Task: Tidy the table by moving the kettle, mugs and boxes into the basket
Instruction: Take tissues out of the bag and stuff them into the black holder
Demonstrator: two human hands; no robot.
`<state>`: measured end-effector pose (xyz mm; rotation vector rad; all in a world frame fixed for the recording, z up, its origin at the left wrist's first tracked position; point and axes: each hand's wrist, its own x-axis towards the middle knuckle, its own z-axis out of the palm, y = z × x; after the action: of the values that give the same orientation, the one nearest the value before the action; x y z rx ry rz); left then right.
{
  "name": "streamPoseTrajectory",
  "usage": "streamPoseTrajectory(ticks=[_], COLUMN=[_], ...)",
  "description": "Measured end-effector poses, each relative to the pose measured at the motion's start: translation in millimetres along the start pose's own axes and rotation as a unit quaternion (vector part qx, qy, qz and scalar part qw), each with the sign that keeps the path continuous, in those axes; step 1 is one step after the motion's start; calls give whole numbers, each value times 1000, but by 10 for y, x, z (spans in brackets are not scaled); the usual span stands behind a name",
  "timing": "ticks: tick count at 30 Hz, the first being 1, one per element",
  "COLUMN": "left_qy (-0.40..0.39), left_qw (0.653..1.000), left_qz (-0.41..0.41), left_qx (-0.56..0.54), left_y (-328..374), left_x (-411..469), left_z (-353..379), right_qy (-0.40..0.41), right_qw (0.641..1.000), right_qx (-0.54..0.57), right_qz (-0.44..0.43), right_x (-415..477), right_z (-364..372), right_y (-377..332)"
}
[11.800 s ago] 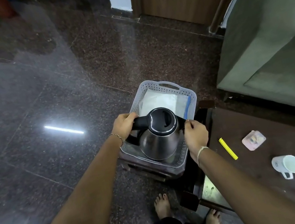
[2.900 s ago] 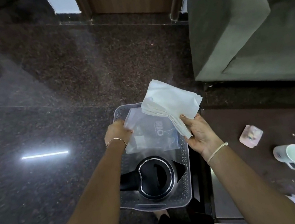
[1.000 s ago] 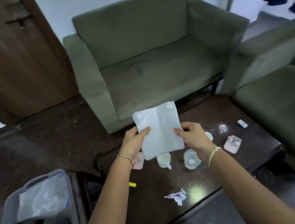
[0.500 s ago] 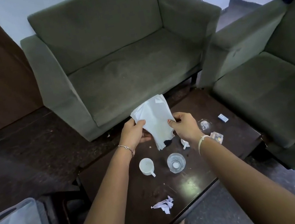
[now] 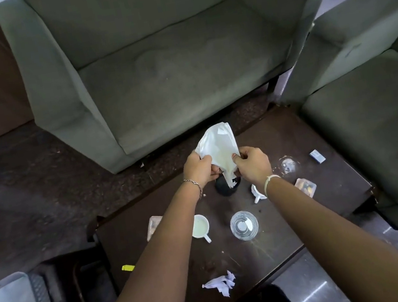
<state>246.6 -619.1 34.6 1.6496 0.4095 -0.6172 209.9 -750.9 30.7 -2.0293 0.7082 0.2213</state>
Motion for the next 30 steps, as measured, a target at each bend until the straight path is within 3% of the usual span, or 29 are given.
streamPoseTrajectory(ticks=[7, 15, 25, 30], left_qy=[32, 101, 167, 185], left_qw=[994, 976, 955, 957], left_qz=[-68, -104, -100, -102], left_qx=[-76, -166, -225, -197], left_y=[-376, -710, -1103, -1153], left_x=[305, 655, 928, 915], left_z=[59, 289, 578, 652], right_qy=[-33, -62, -51, -78], right_qw=[997, 997, 998, 996], right_qx=[52, 19, 7, -26], right_qz=[50, 52, 39, 20], right_x=[391, 844, 1160, 1143], right_z=[133, 362, 516, 521], right_y=[262, 531, 948, 1059])
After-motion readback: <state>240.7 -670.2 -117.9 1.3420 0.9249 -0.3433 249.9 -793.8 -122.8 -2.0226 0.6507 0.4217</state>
